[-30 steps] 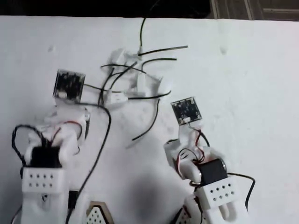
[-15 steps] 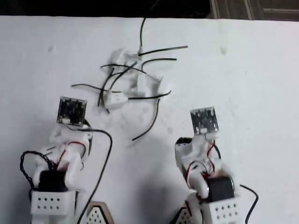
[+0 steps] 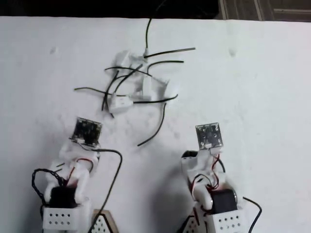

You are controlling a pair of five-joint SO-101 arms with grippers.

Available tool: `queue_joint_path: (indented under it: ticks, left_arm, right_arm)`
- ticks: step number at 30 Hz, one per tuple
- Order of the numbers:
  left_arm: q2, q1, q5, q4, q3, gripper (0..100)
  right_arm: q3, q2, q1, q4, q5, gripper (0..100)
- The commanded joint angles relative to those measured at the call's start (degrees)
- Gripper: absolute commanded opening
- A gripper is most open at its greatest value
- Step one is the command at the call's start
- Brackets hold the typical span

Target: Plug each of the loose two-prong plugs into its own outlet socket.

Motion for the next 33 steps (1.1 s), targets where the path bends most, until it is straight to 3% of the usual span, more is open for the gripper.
queue_joint_path:
  ticks: [1,16,26,33]
  left_arm:
    - [-0.3,0.1,-3.1,-0.7,0.2,2]
    - [-0.1,0.3,-3.1,10.9,0.2,2]
    - [0.0,0.0,-3.4,11.3,0.2,2]
    - [-0.2,0.1,-3.4,19.4,0.2,2]
  right_arm:
    - [2.3,-0.4,-0.1,-0.1,-0.1,1.8]
    - [2.2,-0.4,0.8,2.9,-0.1,1.8]
    - [2.2,-0.5,0.7,5.1,-0.5,1.8]
    - [2.2,-0.5,0.9,5.1,-0.4,1.8]
